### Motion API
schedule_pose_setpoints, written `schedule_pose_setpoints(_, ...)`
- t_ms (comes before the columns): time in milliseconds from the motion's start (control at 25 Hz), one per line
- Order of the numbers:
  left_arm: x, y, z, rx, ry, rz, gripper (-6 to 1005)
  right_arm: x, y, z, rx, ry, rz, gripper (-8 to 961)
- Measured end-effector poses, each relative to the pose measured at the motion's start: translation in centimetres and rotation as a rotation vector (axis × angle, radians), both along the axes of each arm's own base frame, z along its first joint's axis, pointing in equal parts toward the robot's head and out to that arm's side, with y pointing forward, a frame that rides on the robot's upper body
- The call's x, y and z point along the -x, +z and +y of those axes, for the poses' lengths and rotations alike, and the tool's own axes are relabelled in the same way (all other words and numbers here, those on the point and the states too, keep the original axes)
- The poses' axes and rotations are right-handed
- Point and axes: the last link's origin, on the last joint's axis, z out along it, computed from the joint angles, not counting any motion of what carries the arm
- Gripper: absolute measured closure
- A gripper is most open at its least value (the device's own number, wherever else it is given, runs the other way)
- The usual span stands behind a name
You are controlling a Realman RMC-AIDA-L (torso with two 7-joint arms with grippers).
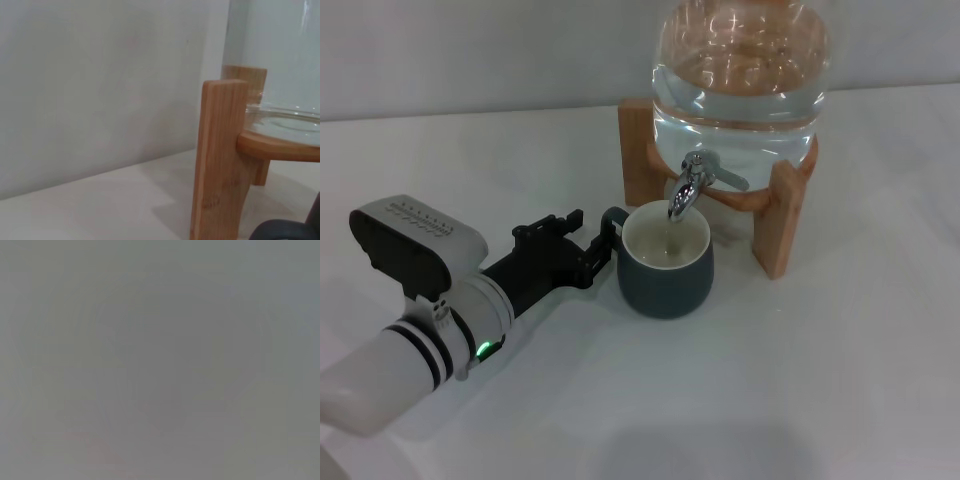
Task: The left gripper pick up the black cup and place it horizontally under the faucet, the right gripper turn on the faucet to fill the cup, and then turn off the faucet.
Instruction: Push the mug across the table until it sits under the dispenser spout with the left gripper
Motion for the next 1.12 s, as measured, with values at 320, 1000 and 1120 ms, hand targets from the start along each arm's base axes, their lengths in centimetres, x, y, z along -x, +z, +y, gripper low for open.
schedule_pose_setpoints(320,0.28,-0.23,-0.54,0.008,0.014,-0.009,535,-0.17,0.18,-0.10,-0.001,-0.008,-0.004,112)
schedule_pose_setpoints(1000,0.40,-0.22,-1.00,0.008,0.012,-0.025,535,-0.44,0.31,-0.07,0.001,-0.025,-0.004,112)
schedule_pose_setpoints(1120,0.67,0.00,-1.03,0.000,0.014,-0.025,535,-0.46,0.28,-0.04,0.002,-0.027,-0.003,112)
